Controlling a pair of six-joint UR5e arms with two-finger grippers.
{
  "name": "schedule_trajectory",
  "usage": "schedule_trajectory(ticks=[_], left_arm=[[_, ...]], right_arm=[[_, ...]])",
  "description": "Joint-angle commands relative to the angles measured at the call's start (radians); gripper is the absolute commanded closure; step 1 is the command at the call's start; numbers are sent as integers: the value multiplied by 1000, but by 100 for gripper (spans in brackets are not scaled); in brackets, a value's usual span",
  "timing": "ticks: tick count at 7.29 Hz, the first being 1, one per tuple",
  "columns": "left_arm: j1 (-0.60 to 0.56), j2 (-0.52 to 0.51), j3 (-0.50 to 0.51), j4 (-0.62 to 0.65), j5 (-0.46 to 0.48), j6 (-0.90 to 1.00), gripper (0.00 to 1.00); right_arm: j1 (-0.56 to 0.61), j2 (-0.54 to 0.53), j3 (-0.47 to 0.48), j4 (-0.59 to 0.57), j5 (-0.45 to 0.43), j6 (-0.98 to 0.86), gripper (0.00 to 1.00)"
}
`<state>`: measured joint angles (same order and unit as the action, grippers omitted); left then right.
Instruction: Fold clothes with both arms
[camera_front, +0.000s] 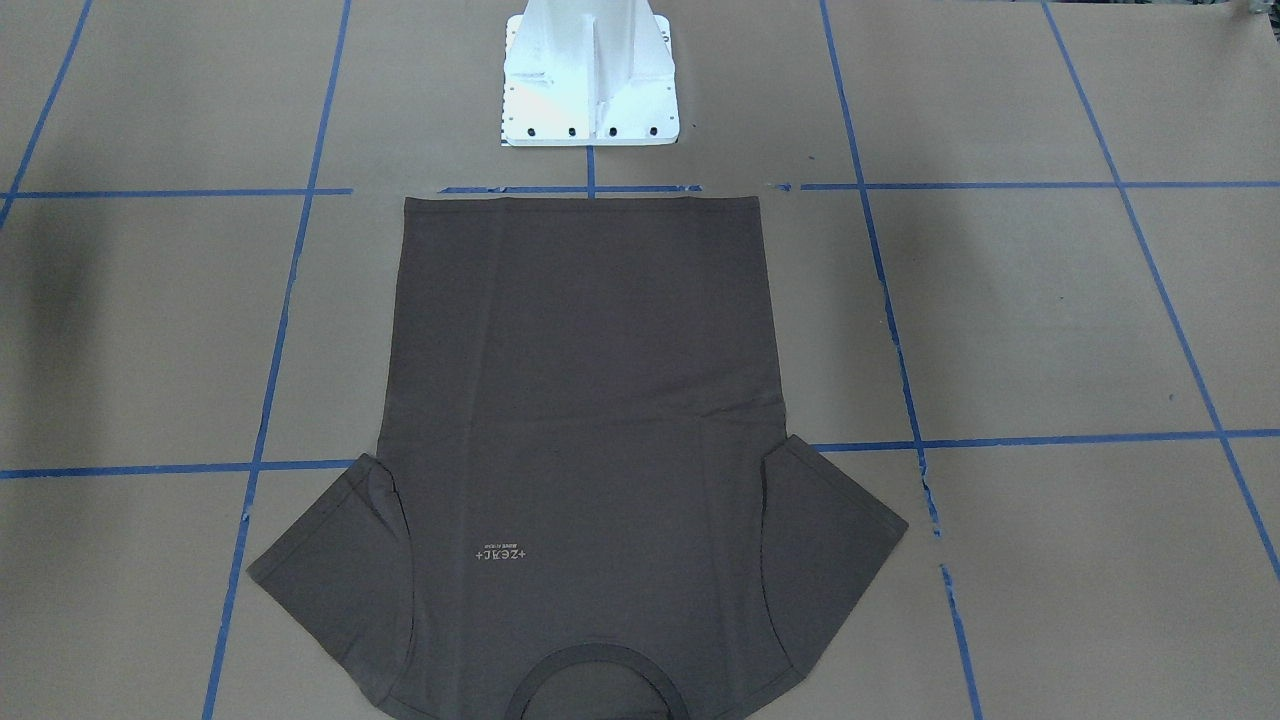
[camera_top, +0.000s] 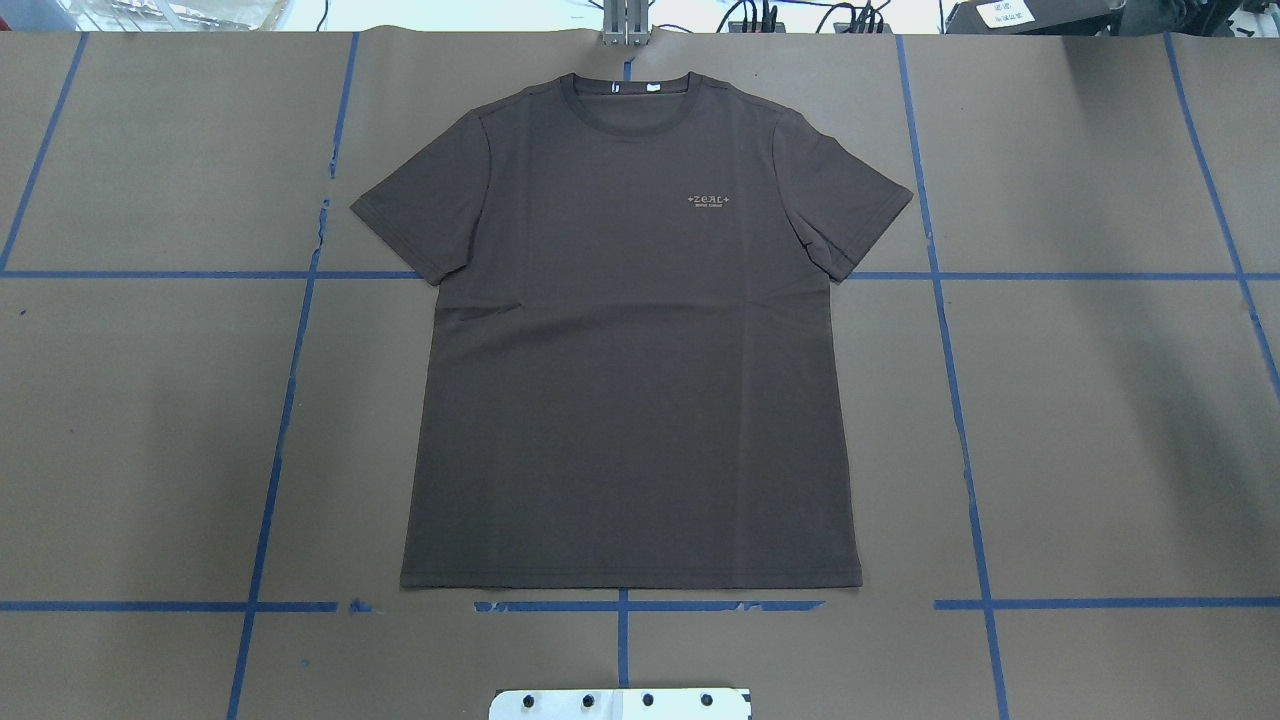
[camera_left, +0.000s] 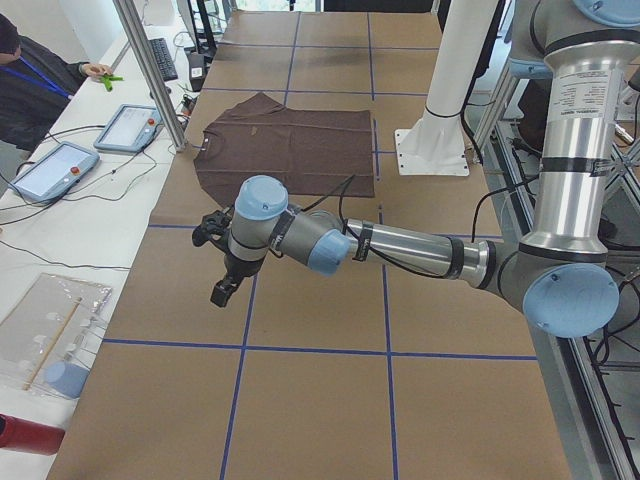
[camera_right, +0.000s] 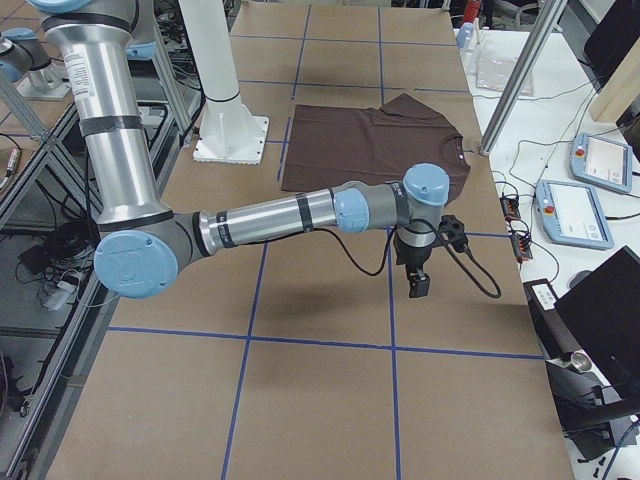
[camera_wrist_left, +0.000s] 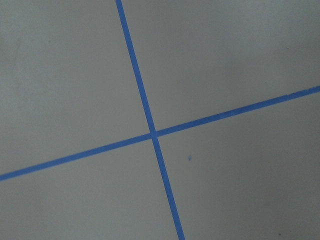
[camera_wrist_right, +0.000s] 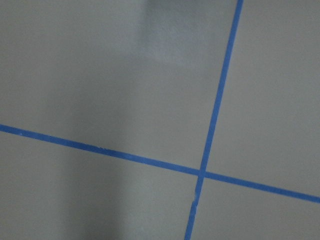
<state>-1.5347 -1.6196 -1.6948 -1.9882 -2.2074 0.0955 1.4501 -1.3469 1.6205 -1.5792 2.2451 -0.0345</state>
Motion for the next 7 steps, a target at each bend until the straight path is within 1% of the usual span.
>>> schedule_trajectory(ticks=[1,2,3,4,5,6,7], left_arm=[[1,-17,9,-181,51,0,0],[1,-17,6,-182,51,0,0],[1,-17,1,-184,51,0,0],[1,-17,3,-184,51,0,0],[1,-17,3,-184,51,0,0],[1,-19,3,-184,51,0,0],[1,-17,1,-184,51,0,0]], right_arm=[[-11,31,-52,175,-6,62,0],[-13,34,-76,245,31,185,0],[-80,41,-83,380,30,284,0],[-152,104,-140,454,21,482,0],[-233,161,-207,564,-5,663,0],[-310,222,-278,665,-95,820,0],[-350,263,-331,723,-128,902,3]])
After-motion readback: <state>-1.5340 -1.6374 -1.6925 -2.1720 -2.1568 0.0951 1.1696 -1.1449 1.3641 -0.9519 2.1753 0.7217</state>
